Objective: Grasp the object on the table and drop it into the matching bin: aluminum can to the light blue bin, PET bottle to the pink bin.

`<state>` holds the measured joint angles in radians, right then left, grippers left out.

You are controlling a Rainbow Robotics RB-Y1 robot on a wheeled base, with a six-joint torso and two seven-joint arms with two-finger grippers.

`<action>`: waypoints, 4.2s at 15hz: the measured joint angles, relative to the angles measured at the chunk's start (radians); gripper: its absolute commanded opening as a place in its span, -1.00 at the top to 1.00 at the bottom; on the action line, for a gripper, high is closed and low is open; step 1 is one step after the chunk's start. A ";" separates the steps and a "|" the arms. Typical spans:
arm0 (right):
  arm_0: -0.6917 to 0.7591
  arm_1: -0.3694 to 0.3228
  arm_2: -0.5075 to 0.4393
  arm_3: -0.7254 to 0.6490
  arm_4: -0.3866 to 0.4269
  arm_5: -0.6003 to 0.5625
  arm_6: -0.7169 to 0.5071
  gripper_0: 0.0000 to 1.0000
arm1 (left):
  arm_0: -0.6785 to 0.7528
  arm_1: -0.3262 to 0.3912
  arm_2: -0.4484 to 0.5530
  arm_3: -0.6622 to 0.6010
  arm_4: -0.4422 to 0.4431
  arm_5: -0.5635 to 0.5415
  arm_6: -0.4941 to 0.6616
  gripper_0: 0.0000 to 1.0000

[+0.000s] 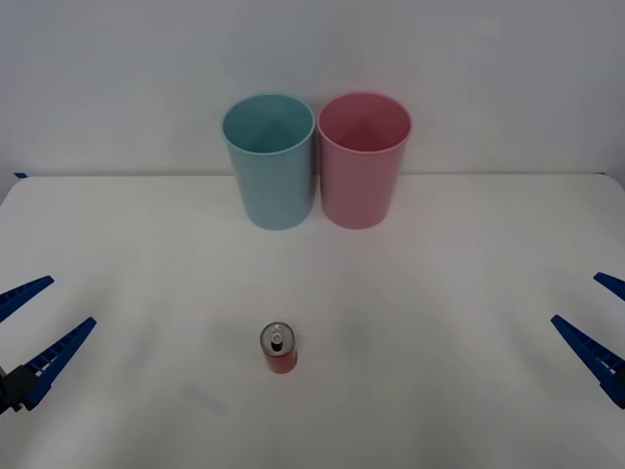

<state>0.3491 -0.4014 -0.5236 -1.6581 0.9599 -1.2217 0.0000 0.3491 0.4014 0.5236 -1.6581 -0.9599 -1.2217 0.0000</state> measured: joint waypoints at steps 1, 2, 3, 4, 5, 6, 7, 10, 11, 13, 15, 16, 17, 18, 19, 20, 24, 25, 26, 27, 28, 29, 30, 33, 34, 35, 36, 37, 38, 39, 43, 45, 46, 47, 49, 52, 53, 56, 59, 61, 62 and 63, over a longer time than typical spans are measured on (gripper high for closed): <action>0.000 0.000 0.000 0.000 0.000 0.000 0.000 -1.00 | 0.000 0.000 0.000 0.000 0.000 0.000 0.000 -1.00; 0.000 0.000 0.000 0.000 0.000 0.000 0.000 -1.00 | 0.000 0.000 0.000 0.000 0.000 0.000 0.000 -1.00; 0.002 -0.001 -0.003 0.001 0.002 0.001 0.000 -1.00 | 0.000 0.000 0.000 0.000 0.000 0.000 0.000 -1.00; 0.005 -0.008 -0.011 0.000 0.007 0.003 -0.001 -1.00 | 0.000 0.000 0.000 0.000 0.000 0.000 0.000 -1.00; 0.008 -0.022 -0.013 -0.006 0.006 0.006 -0.002 -1.00 | 0.000 0.000 0.000 0.000 0.000 0.000 0.000 -1.00; 0.014 -0.032 -0.009 -0.007 0.000 0.010 -0.003 -1.00 | 0.000 0.000 0.000 0.000 0.000 0.000 0.000 -1.00; 0.020 -0.038 -0.005 -0.008 -0.003 0.012 -0.002 -1.00 | 0.000 0.000 0.000 0.000 0.000 0.000 0.000 -1.00; 0.028 -0.042 0.013 -0.008 -0.004 0.009 0.010 -1.00 | 0.000 0.000 0.000 0.000 0.000 0.000 0.000 -1.00; 0.029 -0.042 0.024 -0.008 -0.004 0.007 0.015 -1.00 | 0.000 0.000 0.000 0.000 0.000 0.000 0.000 -1.00; 0.034 -0.042 0.056 -0.008 -0.002 0.006 0.026 -1.00 | 0.000 0.000 0.000 0.000 0.000 0.000 0.000 -1.00; 0.040 -0.044 0.090 -0.008 0.009 0.006 0.042 -1.00 | 0.000 0.000 0.000 0.000 0.000 0.000 0.000 -1.00; 0.043 -0.047 0.110 -0.008 0.014 0.005 0.053 -1.00 | 0.000 0.000 0.000 0.000 0.000 0.000 0.000 -1.00; 0.045 -0.049 0.132 -0.008 0.024 0.005 0.065 -1.00 | 0.000 0.000 0.000 0.000 0.000 0.000 0.000 -1.00; 0.046 -0.049 0.152 -0.008 0.033 0.004 0.075 -1.00 | 0.000 0.000 0.000 0.000 0.000 0.000 0.000 -1.00; 0.047 -0.050 0.169 -0.008 0.036 0.005 0.085 -1.00 | 0.000 0.000 0.000 0.000 0.000 0.000 0.000 -1.00; 0.047 -0.050 0.187 -0.008 0.037 0.006 0.094 -1.00 | 0.000 0.000 0.000 0.000 0.000 0.000 0.000 -1.00; 0.047 -0.050 0.259 -0.008 0.037 0.023 0.150 -1.00 | 0.000 0.000 0.000 0.000 0.000 0.000 0.000 -1.00; 0.047 -0.050 0.276 -0.008 0.037 0.032 0.186 -1.00 | 0.000 0.000 0.000 0.000 0.000 0.000 0.000 -1.00; 0.045 -0.050 0.294 -0.001 0.037 0.041 0.218 -1.00 | 0.000 0.000 0.000 0.000 0.000 0.000 0.000 -1.00; 0.037 -0.050 0.314 0.017 0.036 0.044 0.250 -1.00 | 0.000 0.000 0.000 0.000 0.000 0.000 0.000 -1.00; 0.023 -0.050 0.333 0.041 0.036 0.043 0.285 -1.00 | 0.000 0.000 0.000 0.000 0.000 0.000 0.000 -1.00; 0.007 -0.050 0.349 0.062 0.037 0.041 0.314 -1.00 | 0.000 0.000 0.000 0.000 0.000 0.000 0.000 -1.00; -0.008 -0.050 0.367 0.081 0.039 0.041 0.337 -1.00 | 0.000 0.000 0.000 0.000 0.000 0.000 0.000 -1.00; -0.054 -0.049 0.426 0.114 0.046 0.048 0.366 -1.00 | 0.000 0.000 0.000 0.000 0.000 0.000 0.000 -1.00; -0.064 -0.048 0.449 0.116 0.048 0.061 0.369 -1.00 | 0.000 0.000 0.000 0.000 0.000 0.000 0.000 -1.00; -0.071 -0.048 0.473 0.116 0.049 0.078 0.372 -1.00 | 0.000 0.000 0.000 0.000 0.000 0.000 0.000 -1.00; -0.078 -0.045 0.495 0.117 0.050 0.096 0.376 -1.00 | 0.000 0.000 0.000 0.000 0.000 0.000 0.000 -1.00; -0.086 -0.038 0.514 0.118 0.054 0.112 0.378 -1.00 | 0.000 0.000 0.000 0.000 0.000 0.000 0.000 -1.00; -0.095 -0.029 0.529 0.118 0.062 0.127 0.379 -1.00 | 0.000 0.000 0.000 0.000 0.000 0.000 0.000 -1.00; -0.103 -0.018 0.541 0.117 0.073 0.140 0.378 -1.00 | 0.000 0.000 0.000 0.000 0.000 0.000 0.000 -1.00; -0.188 0.057 0.556 0.219 0.127 0.136 0.383 -1.00 | 0.000 0.000 0.000 0.000 0.000 0.000 0.000 -1.00; -0.228 0.070 0.564 0.268 0.145 0.135 0.391 -1.00 | 0.000 0.000 0.000 0.000 0.000 0.000 0.000 -1.00; -0.239 0.072 0.576 0.280 0.146 0.141 0.393 -1.00 | 0.000 0.000 0.000 0.000 0.000 0.000 0.000 -1.00; -0.248 0.073 0.591 0.288 0.146 0.148 0.394 -1.00 | 0.000 0.000 0.000 0.000 0.000 0.000 0.000 -1.00; -0.264 0.079 0.619 0.299 0.146 0.164 0.400 -1.00 | 0.000 0.000 0.000 0.000 0.000 0.000 0.000 -1.00; -0.302 0.105 0.659 0.329 0.154 0.194 0.410 -1.00 | 0.000 0.000 0.000 0.000 0.000 0.000 0.000 -1.00; -0.319 0.122 0.663 0.349 0.163 0.195 0.415 -1.00 | 0.000 0.000 0.000 0.000 0.000 0.000 0.000 -1.00; -0.369 0.161 0.685 0.411 0.180 0.203 0.430 -1.00 | 0.000 0.000 0.000 0.000 0.000 0.000 0.000 -1.00; -0.387 0.170 0.736 0.422 0.177 0.258 0.441 -1.00 | 0.000 0.000 0.000 0.000 0.000 0.000 0.000 -1.00; -0.395 0.175 0.768 0.422 0.174 0.292 0.447 -1.00 | 0.000 0.000 0.000 0.000 0.000 0.000 0.000 -1.00; -0.399 0.178 0.784 0.422 0.172 0.307 0.449 -1.00 | 0.000 0.000 0.000 0.000 0.000 0.000 0.000 -1.00; -0.403 0.182 0.801 0.422 0.170 0.325 0.451 -1.00 | 0.000 0.000 0.000 0.000 0.000 0.000 0.000 -1.00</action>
<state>-0.0543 -0.2195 0.2778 -1.2363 1.1299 -0.8966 0.4513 0.3491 0.4014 0.5236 -1.6581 -0.9599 -1.2217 0.0000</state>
